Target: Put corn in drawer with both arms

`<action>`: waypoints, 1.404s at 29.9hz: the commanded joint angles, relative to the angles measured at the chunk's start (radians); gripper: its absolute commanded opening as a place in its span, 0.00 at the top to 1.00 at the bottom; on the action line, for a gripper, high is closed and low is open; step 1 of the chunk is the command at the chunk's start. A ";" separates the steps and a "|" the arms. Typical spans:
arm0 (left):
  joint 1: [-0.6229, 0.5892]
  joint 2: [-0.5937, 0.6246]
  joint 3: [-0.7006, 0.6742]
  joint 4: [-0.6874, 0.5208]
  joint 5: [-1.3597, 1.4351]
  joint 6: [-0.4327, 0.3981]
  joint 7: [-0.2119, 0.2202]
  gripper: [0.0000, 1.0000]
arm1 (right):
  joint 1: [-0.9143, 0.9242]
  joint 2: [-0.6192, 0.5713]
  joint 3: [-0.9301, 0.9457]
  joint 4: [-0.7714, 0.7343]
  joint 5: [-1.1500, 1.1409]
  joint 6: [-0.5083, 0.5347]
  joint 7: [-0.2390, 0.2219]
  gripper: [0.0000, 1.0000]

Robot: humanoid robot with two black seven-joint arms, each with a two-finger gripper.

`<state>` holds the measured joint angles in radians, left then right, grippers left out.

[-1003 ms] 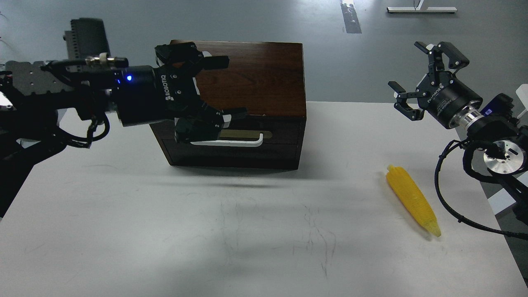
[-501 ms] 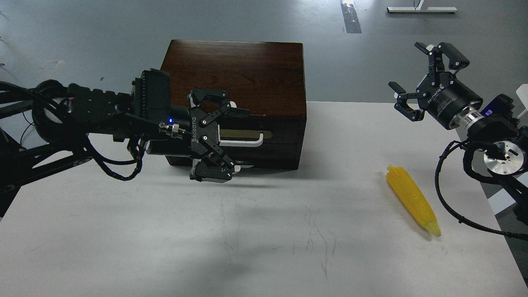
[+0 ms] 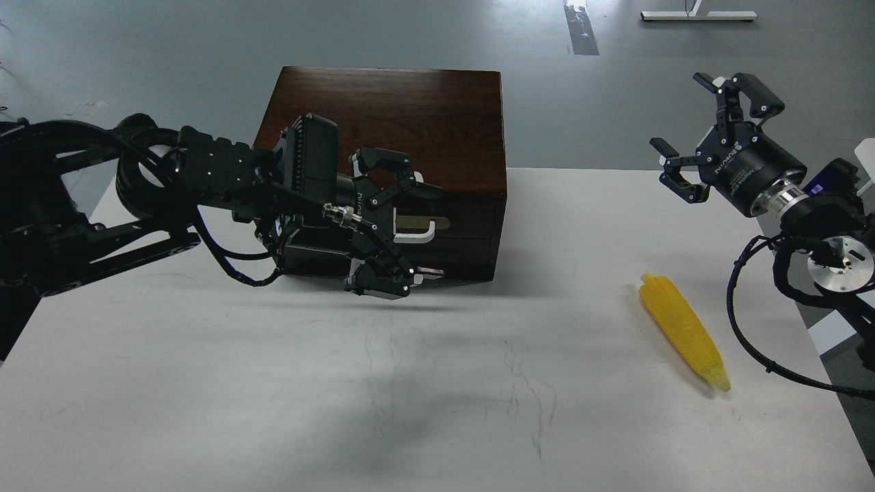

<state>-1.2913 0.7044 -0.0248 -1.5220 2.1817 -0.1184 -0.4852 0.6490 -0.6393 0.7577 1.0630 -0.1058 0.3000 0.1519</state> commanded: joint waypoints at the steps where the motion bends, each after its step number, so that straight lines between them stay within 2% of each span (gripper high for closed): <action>1: 0.003 0.007 0.000 -0.004 0.000 -0.026 0.010 0.02 | 0.000 0.000 -0.001 0.000 0.000 -0.001 0.000 0.00; 3: 0.004 0.015 -0.003 0.003 0.000 -0.055 0.043 0.02 | 0.000 0.000 -0.003 0.000 0.000 -0.001 0.000 0.00; 5: 0.009 0.026 -0.017 0.003 0.000 -0.075 0.130 0.02 | 0.000 0.000 -0.005 -0.001 0.000 -0.001 0.000 0.00; 7: 0.010 0.030 -0.017 0.002 0.000 -0.076 0.177 0.02 | -0.005 0.000 -0.005 -0.003 0.000 -0.001 0.002 0.00; 9: 0.010 0.032 -0.017 -0.001 -0.017 -0.078 0.192 0.02 | -0.005 0.000 -0.006 -0.001 0.000 -0.001 0.000 0.00; 15: 0.012 0.035 -0.009 -0.015 -0.059 -0.081 0.198 0.02 | -0.005 0.000 -0.006 -0.003 0.000 -0.001 0.000 0.00; 21: 0.023 0.064 0.002 -0.092 -0.056 -0.081 0.186 0.02 | -0.005 0.000 -0.006 -0.003 0.000 -0.001 0.000 0.00; 28: 0.081 0.056 0.000 -0.058 -0.045 -0.081 0.188 0.02 | -0.005 0.000 -0.006 -0.003 -0.002 -0.001 0.000 0.00; 34: 0.104 0.032 0.002 -0.003 -0.028 -0.081 0.185 0.02 | -0.005 0.000 -0.006 -0.003 0.000 -0.001 0.002 0.00; 42: 0.116 0.015 0.002 0.009 0.000 -0.081 0.178 0.02 | -0.006 -0.002 -0.005 -0.005 0.000 -0.001 0.000 0.00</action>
<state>-1.1776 0.7222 -0.0232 -1.5135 2.1761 -0.1995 -0.3029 0.6431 -0.6398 0.7516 1.0586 -0.1068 0.2991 0.1529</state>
